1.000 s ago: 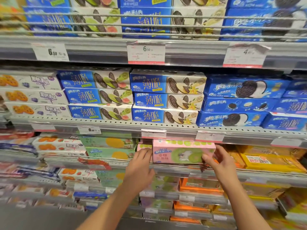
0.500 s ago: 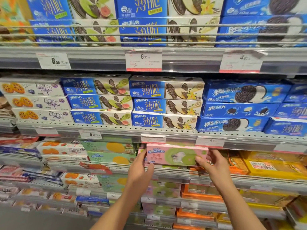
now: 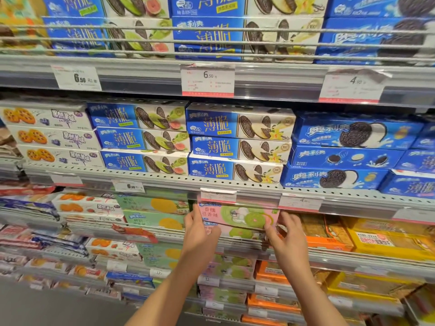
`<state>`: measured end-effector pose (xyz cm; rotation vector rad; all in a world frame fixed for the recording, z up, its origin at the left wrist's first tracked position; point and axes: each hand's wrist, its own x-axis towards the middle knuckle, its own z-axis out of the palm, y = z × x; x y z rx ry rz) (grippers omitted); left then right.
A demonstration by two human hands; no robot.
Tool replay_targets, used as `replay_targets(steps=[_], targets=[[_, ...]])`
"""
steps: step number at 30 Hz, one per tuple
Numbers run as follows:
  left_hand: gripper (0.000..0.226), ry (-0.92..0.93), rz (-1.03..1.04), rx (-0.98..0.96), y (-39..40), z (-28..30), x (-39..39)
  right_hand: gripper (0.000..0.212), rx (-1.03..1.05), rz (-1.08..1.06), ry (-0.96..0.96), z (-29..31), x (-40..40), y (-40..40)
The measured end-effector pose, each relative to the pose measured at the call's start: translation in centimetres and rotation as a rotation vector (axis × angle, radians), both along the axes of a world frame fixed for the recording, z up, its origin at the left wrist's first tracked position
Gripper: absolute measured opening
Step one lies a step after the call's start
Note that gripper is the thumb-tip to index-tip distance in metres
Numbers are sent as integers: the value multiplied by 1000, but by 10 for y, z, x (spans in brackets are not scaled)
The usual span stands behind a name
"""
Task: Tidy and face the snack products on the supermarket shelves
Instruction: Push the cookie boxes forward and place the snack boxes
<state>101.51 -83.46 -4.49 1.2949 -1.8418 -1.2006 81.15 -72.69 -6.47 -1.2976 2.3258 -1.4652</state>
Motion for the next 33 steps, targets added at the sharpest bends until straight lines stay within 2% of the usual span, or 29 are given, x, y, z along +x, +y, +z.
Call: replay_targets(steps=[2,4,6,12,19,21,23,26,31,33], targets=[[72,-7,13,-18,-3,1,-1,48,-57,15,-120,0,4,4],[80,-6,54,16,-4,0,-1,48,-87,45,-276,-2,7,6],[85,9,71,30,-4,-1,2,48,-56,65,-332,-3,8,4],[79,21,56,-13,3,-1,9,57,12,79,-277,-3,4,-3],[80,24,21,-47,3,3,12,54,47,152,-289,5,4,1],[69,5,10,-100,6,5,17,50,40,76,-135,7,9,8],[56,-40,33,-147,9,6,27,36,-13,-14,148,6,16,16],[54,-93,93,-278,10,4,53,30,-79,46,398,13,39,21],[60,-218,167,-554,-9,17,101,49,-71,332,656,48,96,-26],[58,-239,162,-656,-26,23,122,61,-28,360,748,63,123,-49]])
